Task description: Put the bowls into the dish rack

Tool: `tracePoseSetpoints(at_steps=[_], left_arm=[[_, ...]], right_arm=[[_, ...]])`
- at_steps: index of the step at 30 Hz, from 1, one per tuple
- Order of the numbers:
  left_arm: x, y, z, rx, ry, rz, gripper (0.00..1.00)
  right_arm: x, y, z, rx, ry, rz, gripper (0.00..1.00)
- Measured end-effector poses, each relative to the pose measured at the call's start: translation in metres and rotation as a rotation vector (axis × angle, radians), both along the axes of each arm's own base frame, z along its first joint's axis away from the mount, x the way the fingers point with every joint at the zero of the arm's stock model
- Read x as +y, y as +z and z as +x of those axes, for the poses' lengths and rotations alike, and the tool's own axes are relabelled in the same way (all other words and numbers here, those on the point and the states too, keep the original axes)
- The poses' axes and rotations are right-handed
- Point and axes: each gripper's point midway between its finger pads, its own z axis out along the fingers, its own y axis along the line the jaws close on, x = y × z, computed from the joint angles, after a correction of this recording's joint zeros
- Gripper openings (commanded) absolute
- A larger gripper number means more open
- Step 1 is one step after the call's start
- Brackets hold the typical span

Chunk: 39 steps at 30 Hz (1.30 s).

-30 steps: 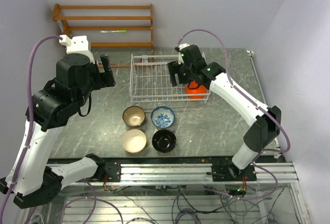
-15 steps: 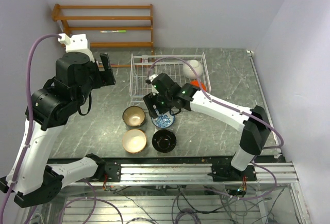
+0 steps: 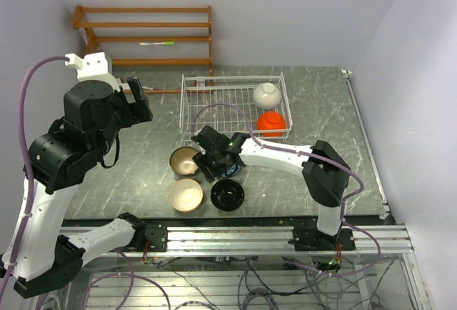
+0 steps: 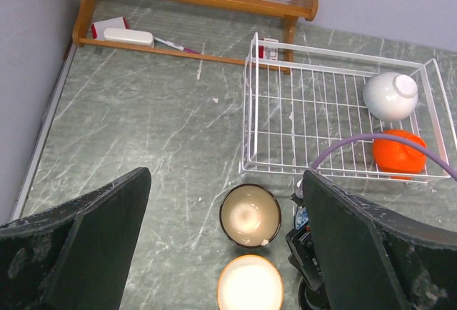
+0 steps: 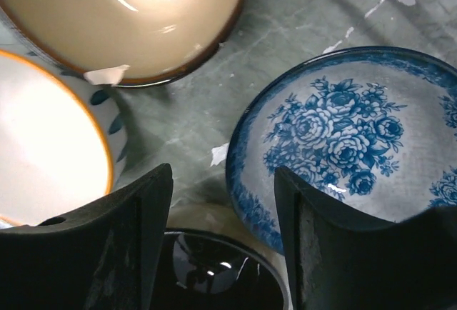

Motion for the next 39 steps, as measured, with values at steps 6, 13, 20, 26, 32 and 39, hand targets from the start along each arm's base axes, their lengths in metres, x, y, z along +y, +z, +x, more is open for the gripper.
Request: tracePoseSetpoints(at_steps=[6,13,20,26,32,39], left_arm=[[0.003,-0.002,-0.001,0.003,0.013,0.001,0.99],[0.003,-0.002,-0.001,0.004,0.016,0.003,0.99],[0.003,-0.003,-0.001,0.006,0.016,0.005,0.99],[0.005,-0.002,-0.002,0.003,0.023,0.008,0.99],[0.007,-0.002,-0.002,0.001,0.027,0.015,0.99],[0.006,-0.003,-0.001,0.005,0.027,0.022,0.99]], right_arm=[[-0.011,-0.015,0.003,-0.013,-0.026,-0.053,0.47],[-0.014,-0.020,0.006,-0.034,-0.041,-0.065,0.20],[-0.010,-0.016,0.012,-0.067,-0.032,-0.053,0.05],[-0.011,0.002,0.009,-0.065,-0.020,-0.025,0.00],[0.012,0.062,0.001,-0.041,0.032,0.122,0.00],[0.048,0.169,0.010,-0.024,0.098,0.423,0.00]])
